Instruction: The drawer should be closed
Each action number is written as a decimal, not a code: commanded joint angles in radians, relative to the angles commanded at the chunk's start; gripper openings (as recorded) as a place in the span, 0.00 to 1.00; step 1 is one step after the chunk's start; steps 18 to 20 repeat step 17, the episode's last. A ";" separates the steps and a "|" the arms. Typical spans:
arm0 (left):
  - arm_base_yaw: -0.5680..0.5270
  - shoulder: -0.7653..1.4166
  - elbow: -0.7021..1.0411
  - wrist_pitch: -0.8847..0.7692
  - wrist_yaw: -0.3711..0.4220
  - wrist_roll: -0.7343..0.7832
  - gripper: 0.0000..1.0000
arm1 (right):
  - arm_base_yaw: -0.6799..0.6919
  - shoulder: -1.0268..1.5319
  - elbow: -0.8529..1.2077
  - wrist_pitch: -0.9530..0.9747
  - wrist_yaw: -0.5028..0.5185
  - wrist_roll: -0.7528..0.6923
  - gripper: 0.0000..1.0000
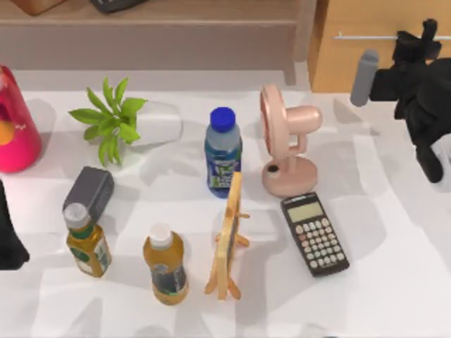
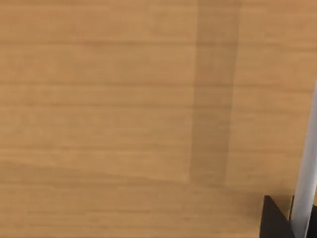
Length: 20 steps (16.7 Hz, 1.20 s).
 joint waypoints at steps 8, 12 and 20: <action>0.000 0.000 0.000 0.000 0.000 0.000 1.00 | 0.000 0.000 0.000 0.000 0.000 0.000 0.75; 0.000 0.000 0.000 0.000 0.000 0.000 1.00 | 0.000 0.000 0.000 0.000 0.000 0.000 1.00; 0.000 0.000 0.000 0.000 0.000 0.000 1.00 | 0.000 0.000 0.000 0.000 0.000 0.000 1.00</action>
